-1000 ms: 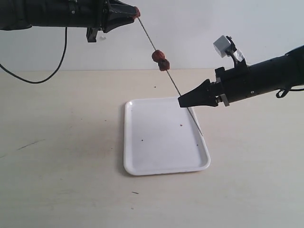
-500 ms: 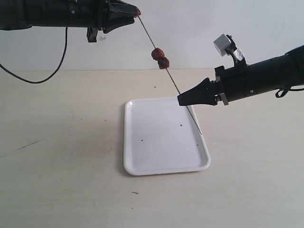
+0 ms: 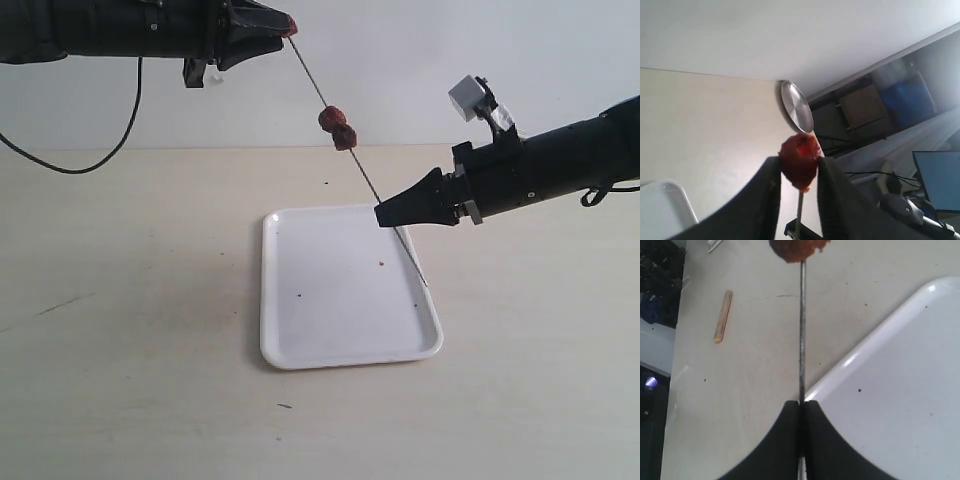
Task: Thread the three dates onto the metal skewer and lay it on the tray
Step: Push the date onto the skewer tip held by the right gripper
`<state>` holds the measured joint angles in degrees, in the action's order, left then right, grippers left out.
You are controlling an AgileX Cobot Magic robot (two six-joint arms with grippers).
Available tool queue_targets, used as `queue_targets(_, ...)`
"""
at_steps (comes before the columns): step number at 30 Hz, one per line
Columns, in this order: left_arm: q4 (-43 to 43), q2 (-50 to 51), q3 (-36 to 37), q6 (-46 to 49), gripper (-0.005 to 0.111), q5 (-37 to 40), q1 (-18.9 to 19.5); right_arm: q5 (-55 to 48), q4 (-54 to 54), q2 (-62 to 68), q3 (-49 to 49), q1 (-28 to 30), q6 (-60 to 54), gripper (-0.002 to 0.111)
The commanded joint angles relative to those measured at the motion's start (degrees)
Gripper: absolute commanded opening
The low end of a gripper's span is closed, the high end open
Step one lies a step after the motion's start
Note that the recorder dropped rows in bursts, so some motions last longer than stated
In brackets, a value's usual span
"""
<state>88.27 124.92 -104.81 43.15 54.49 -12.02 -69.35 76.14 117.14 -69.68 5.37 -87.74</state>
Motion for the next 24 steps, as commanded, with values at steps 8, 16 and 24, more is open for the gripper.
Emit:
queue_targets(8,-0.1,-0.2,0.2,1.8,0.027,3.8,0.1,0.7,3.4,-0.3,0.1,0.0,-0.7,0.0)
queue_targets(16,-1.2,-0.2,0.2,1.8,0.027,3.3,0.1,0.1,3.8,-0.3,0.1,0.0,-2.0,0.0)
queue_targets(24,-1.2,-0.2,0.2,2.2,0.027,0.3,0.1,-0.2,3.2,-0.3,0.1,0.0,-2.1,0.0)
